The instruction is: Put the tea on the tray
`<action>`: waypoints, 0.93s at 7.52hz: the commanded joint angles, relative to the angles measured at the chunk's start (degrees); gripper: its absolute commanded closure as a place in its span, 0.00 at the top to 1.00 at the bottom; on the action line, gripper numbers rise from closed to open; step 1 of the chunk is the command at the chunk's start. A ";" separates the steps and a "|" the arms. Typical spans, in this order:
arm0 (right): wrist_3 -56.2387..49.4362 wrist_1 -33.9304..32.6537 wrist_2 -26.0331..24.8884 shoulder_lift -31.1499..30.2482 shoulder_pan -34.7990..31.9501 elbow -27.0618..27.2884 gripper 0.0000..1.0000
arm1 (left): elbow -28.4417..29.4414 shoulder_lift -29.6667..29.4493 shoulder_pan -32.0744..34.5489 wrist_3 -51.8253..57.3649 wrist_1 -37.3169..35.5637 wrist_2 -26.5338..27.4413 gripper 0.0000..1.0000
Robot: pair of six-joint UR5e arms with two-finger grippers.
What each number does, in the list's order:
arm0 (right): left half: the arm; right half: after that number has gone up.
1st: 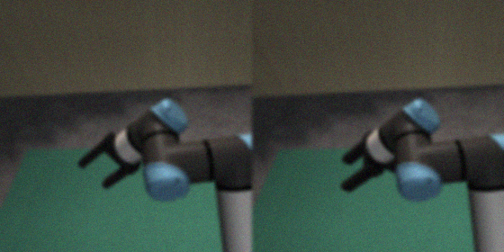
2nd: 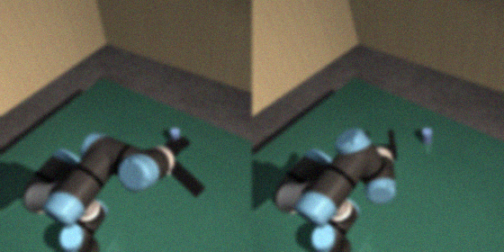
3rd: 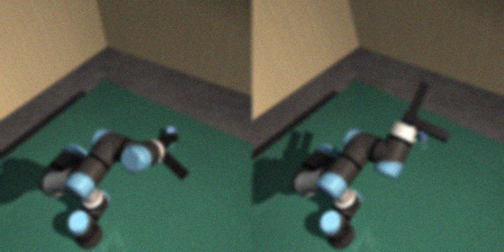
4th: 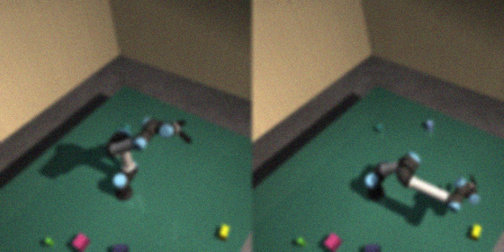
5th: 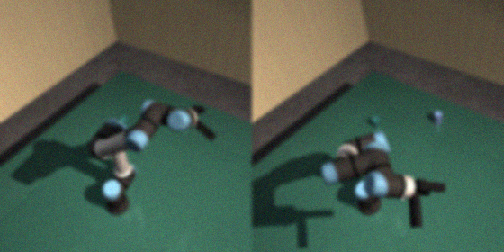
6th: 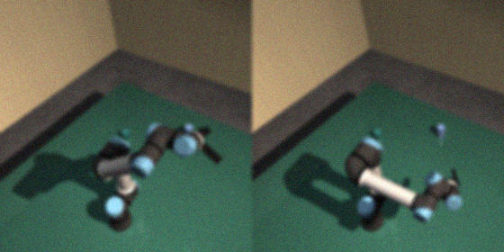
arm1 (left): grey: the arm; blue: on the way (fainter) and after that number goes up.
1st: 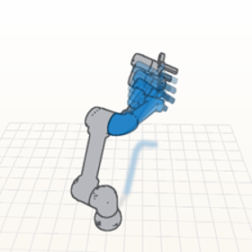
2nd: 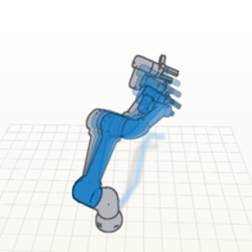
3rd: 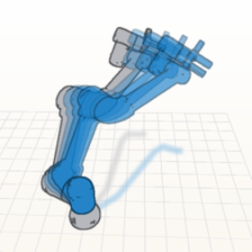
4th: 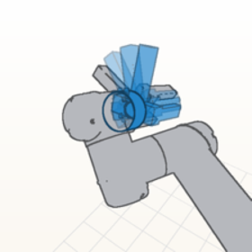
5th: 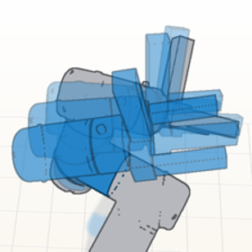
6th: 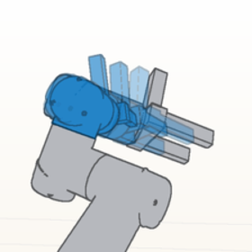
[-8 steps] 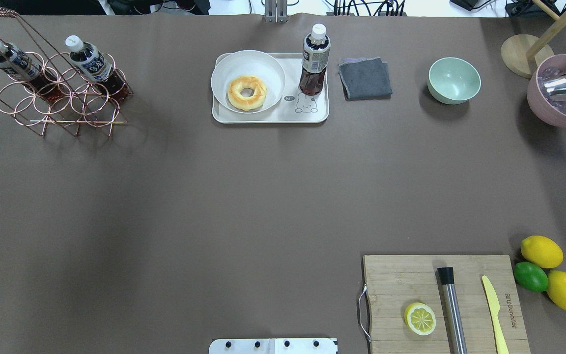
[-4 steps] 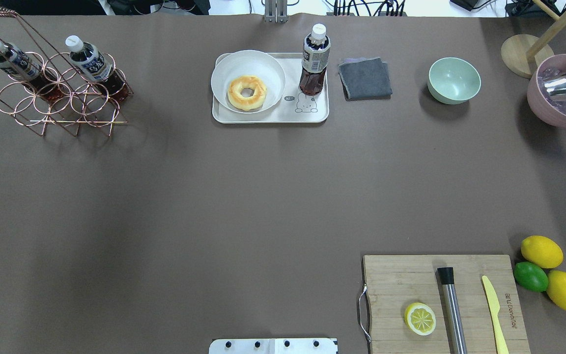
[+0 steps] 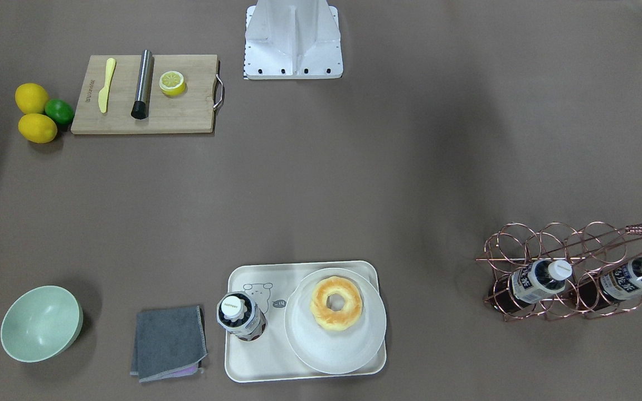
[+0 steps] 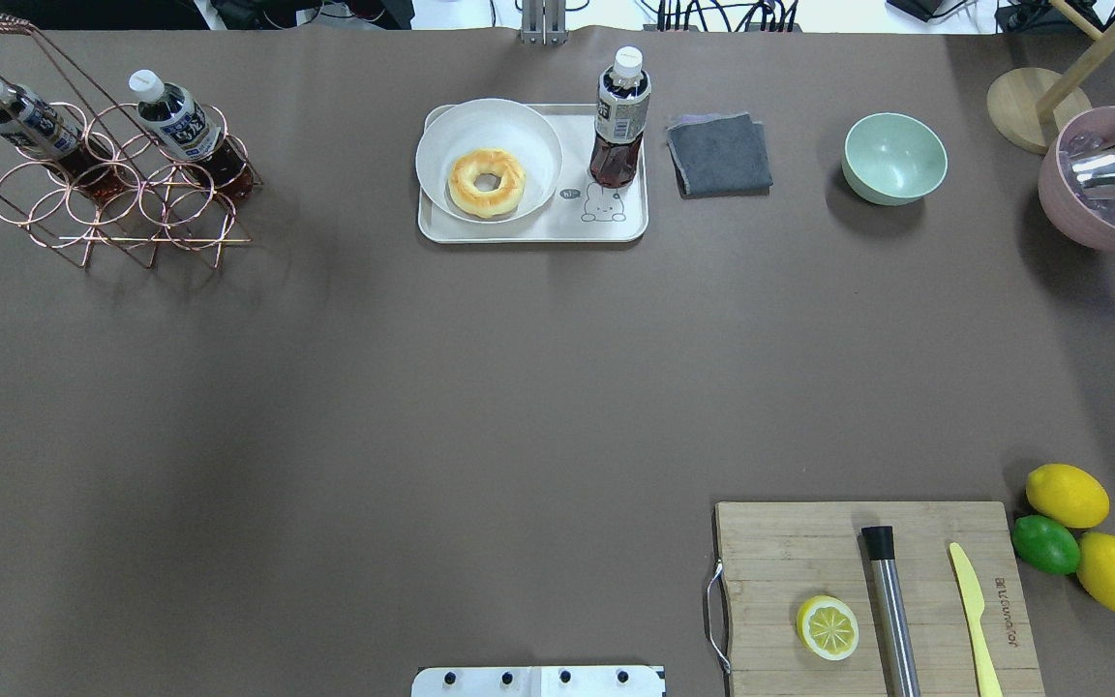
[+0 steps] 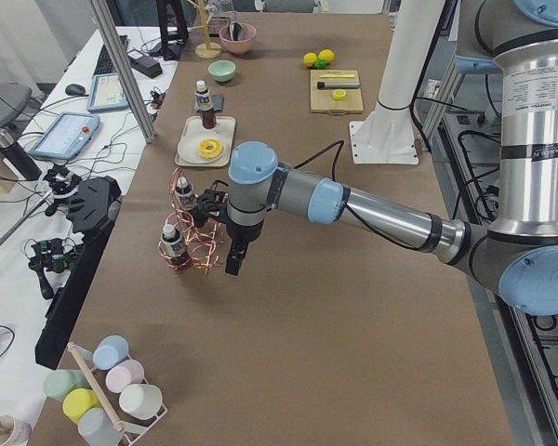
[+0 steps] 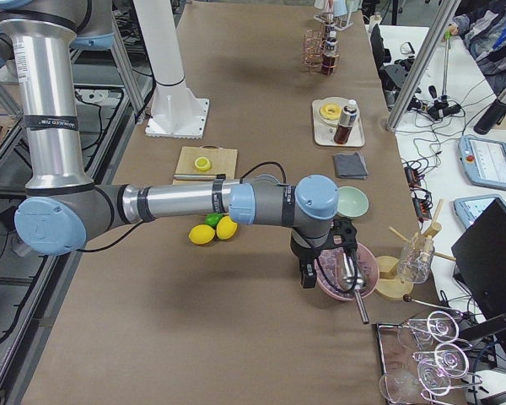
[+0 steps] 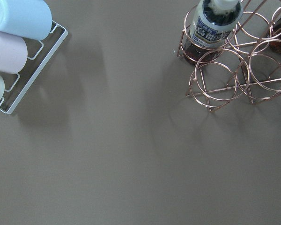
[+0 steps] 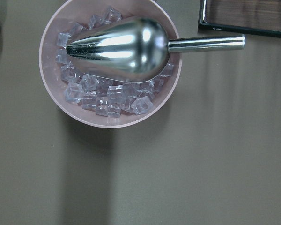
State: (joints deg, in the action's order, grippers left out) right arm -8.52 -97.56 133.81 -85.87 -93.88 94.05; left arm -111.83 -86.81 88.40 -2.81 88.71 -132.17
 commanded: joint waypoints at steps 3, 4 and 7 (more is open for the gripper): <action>2.09 0.09 0.58 0.00 -0.25 0.17 1.00 | -0.76 -0.90 -1.47 -3.95 -0.03 0.07 0.97; 5.59 0.35 0.49 0.18 -0.25 0.52 1.00 | -0.67 -0.99 -1.82 -4.05 -0.03 0.16 0.97; 5.80 0.08 -0.83 -0.70 -0.25 2.37 1.00 | -1.72 -0.99 -2.00 -5.54 -0.21 -0.10 0.97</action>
State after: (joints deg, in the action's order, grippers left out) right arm -3.10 -97.50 133.53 -86.29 -94.13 96.01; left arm -113.00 -87.81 86.54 -7.78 88.63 -132.14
